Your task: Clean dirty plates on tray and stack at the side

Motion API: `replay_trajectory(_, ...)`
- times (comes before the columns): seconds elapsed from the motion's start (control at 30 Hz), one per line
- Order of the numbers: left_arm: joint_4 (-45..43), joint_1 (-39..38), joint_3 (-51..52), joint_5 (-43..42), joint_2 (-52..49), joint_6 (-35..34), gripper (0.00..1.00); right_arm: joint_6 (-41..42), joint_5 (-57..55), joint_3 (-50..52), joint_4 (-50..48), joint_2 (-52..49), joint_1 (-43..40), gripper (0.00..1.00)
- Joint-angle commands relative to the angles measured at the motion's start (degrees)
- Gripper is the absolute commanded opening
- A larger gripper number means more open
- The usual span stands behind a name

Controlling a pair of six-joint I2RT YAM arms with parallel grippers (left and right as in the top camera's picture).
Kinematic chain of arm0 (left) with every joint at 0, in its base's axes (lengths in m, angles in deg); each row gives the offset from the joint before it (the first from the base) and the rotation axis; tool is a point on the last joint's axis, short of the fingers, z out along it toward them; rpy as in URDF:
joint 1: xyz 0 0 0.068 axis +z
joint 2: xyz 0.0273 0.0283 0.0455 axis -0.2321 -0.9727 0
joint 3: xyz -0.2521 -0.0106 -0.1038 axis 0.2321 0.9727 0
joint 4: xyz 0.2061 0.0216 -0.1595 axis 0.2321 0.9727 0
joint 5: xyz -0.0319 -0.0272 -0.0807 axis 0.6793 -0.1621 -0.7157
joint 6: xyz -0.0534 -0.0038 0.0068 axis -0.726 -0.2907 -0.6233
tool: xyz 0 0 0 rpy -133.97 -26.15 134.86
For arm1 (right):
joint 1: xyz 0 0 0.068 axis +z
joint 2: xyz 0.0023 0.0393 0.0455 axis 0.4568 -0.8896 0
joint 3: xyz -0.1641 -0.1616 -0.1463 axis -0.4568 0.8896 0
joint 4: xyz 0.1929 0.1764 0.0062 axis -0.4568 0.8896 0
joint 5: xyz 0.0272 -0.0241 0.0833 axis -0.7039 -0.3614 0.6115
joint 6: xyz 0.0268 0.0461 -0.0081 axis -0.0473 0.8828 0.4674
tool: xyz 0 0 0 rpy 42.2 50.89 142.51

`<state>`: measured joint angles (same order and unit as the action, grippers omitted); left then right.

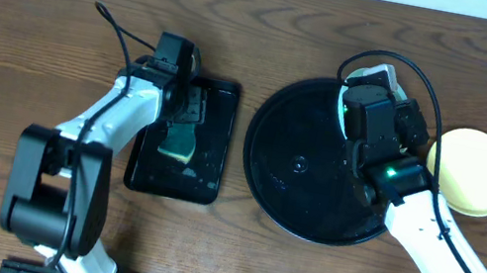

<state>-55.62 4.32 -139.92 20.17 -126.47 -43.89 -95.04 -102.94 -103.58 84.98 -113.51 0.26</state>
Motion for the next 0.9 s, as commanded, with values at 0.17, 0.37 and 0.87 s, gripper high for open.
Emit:
replay_trajectory(0.17,-0.5,0.0,-0.1,1.3,-4.6,0.1,0.24,0.0,-1.5,-1.0,0.0,0.6,0.3,0.01)
replay_trajectory(0.37,-0.7,0.0,-0.1,1.1,-4.5,0.1,0.08,0.0,-1.4,-1.0,0.2,0.6,0.3,0.01)
replay_trajectory(0.87,5.4,0.0,-3.2,1.1,3.3,0.1,0.79,0.0,-1.4,-1.0,0.2,0.6,0.3,0.01)
